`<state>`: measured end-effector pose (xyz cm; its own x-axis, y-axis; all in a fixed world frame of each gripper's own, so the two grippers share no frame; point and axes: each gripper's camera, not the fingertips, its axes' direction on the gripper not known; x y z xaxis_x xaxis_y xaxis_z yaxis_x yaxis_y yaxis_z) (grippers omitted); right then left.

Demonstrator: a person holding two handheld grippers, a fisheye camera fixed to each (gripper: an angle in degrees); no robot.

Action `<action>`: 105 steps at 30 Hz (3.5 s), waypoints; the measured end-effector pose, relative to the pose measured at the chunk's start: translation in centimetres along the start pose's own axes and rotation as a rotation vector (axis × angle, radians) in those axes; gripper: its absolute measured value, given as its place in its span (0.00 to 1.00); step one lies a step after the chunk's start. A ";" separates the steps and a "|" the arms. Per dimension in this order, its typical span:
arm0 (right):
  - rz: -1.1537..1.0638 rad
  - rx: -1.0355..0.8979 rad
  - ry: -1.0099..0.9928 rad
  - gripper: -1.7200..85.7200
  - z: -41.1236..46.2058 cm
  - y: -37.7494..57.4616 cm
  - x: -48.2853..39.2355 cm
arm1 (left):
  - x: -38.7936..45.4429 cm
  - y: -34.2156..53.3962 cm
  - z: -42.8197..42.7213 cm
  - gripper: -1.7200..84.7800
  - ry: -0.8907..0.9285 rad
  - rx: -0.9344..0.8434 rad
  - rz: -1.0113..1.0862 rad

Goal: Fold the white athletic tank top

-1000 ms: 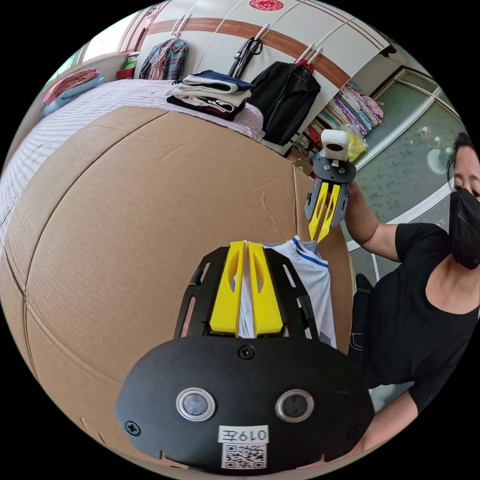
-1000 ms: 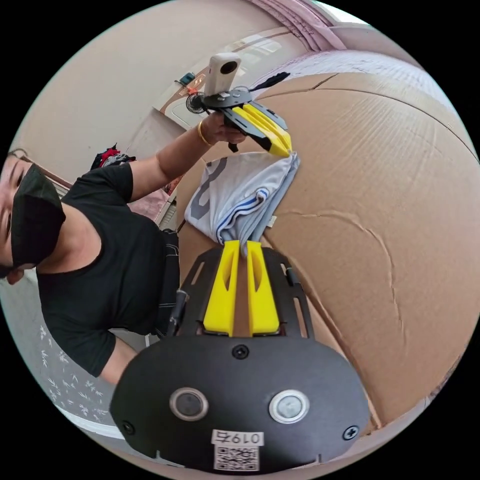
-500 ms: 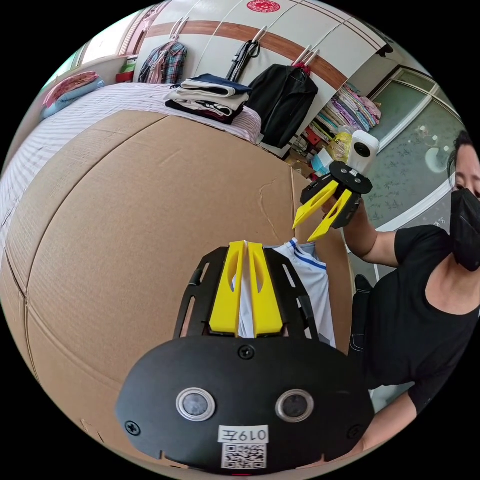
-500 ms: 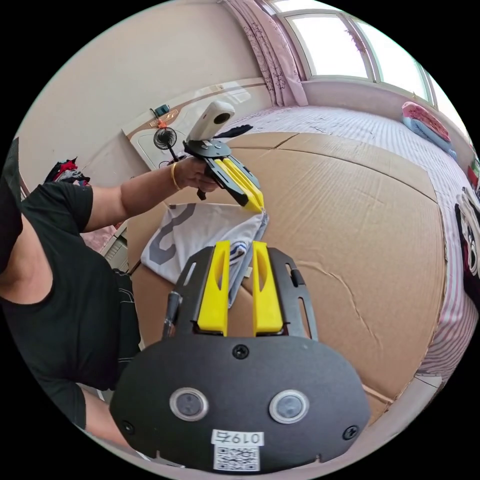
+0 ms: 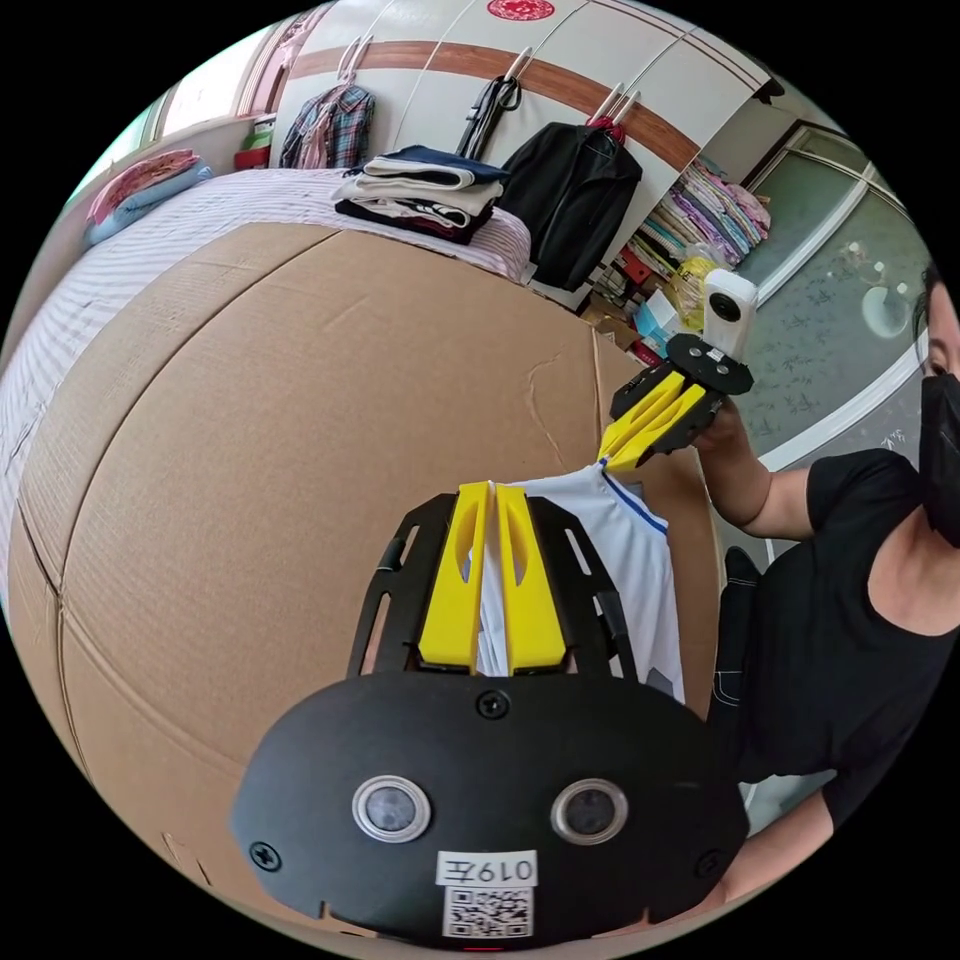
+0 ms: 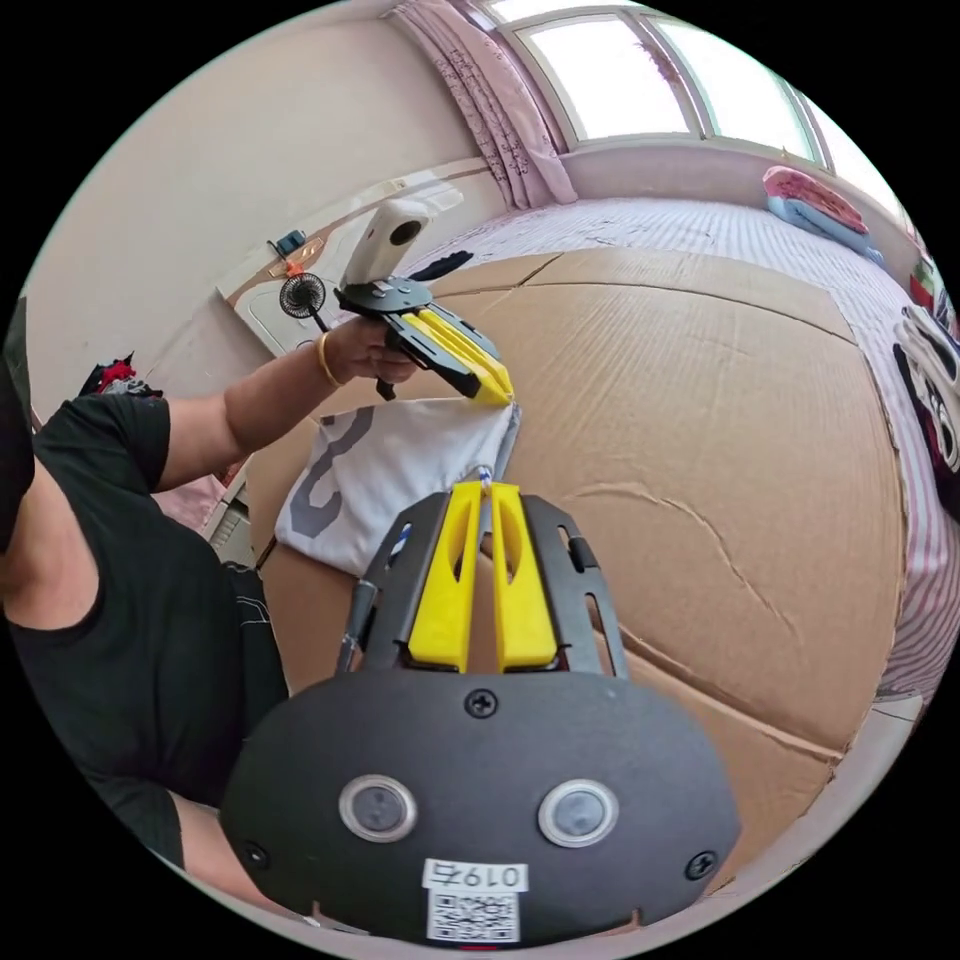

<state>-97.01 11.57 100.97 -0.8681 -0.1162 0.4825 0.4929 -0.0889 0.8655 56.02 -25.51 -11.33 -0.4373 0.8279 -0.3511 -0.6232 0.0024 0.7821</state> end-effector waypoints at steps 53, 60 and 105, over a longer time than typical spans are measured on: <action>-0.795 0.005 0.266 0.08 32.5 19.0 -41.8 | 35.4 22.5 17.9 0.03 -0.931 -0.145 -0.604; -1.009 -0.143 0.389 0.10 40.2 22.3 -48.5 | 34.7 25.0 17.6 0.03 -0.912 -0.131 -0.645; -0.814 -0.110 0.315 0.02 52.8 20.7 -55.0 | 27.1 30.1 20.9 0.03 -0.837 -0.112 -0.608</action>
<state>-42.12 68.38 99.42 -0.9042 -0.2410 -0.3527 -0.2557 -0.3559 0.8988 38.98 8.78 13.45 0.5334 0.8293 -0.1667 -0.6637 0.5325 0.5254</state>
